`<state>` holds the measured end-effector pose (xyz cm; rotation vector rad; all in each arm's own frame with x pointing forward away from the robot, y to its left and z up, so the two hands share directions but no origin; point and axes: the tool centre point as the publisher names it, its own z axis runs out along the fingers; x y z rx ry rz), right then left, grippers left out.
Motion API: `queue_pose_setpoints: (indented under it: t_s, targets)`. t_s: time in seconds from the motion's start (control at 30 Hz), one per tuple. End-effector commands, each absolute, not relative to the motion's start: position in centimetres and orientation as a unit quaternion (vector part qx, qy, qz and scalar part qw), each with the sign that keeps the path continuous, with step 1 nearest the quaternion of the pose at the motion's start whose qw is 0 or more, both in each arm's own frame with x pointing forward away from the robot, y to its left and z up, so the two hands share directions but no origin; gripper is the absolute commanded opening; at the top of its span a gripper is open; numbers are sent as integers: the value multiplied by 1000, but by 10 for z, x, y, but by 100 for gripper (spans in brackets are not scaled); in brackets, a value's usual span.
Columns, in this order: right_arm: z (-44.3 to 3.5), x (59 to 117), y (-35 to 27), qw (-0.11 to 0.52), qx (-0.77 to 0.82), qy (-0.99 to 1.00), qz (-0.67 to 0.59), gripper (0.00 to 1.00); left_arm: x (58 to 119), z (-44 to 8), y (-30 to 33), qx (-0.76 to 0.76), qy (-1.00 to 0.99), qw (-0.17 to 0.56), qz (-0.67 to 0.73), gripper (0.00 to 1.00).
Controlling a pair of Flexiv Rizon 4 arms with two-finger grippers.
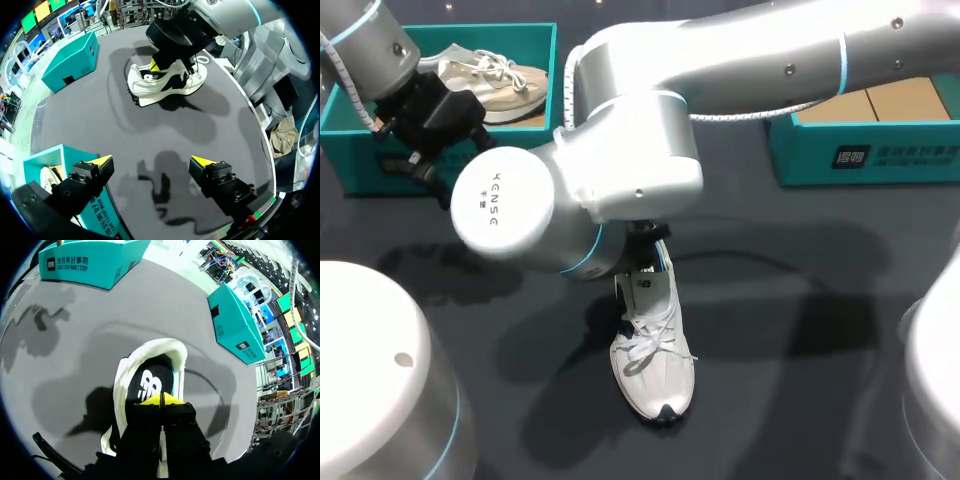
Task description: Take the shoe out of the shoebox, open the shoe tongue, remove and reinsert the insole, then place the shoe into the shoebox
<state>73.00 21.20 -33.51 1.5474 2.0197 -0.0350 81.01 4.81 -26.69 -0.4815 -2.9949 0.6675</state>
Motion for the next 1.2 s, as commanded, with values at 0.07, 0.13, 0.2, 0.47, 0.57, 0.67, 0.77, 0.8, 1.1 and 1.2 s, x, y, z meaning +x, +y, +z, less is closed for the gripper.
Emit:
queue_pose_setpoints:
  t_s: [0.07, 0.13, 0.2, 0.47, 0.57, 0.67, 0.77, 0.8, 1.1, 1.2]
  targets:
    - [-345, 728, 213, 347, 718, 603, 3, 0, 809, -267, 48, -155, -964, 17, 214, 100]
    - [-348, 731, 207, 353, 721, 596, -13, 0, 809, -267, 48, -155, -964, 17, 214, 100]
    - [-352, 734, 202, 353, 724, 592, -20, 0, 809, -267, 48, -155, -964, 17, 214, 100]
    - [-376, 739, 197, 324, 735, 595, -32, 0, 809, -267, 48, -155, -964, 17, 214, 100]
    - [-386, 739, 196, 306, 738, 601, -30, 0, 809, -267, 48, -155, -964, 17, 214, 100]
    - [-395, 738, 198, 285, 738, 611, -28, 0, 809, -267, 48, -155, -964, 17, 214, 100]
    - [-392, 735, 201, 281, 735, 617, -24, 0, 809, -267, 48, -155, -964, 17, 214, 100]
    - [-385, 734, 202, 284, 733, 617, -20, 0, 809, -267, 48, -155, -964, 17, 214, 100]
    - [-339, 735, 196, 264, 726, 632, 66, 0, 809, -267, 48, -155, -964, 17, 214, 100]
    - [-344, 743, 194, 238, 728, 638, 86, 0, 809, -267, 48, -155, -964, 17, 214, 100]
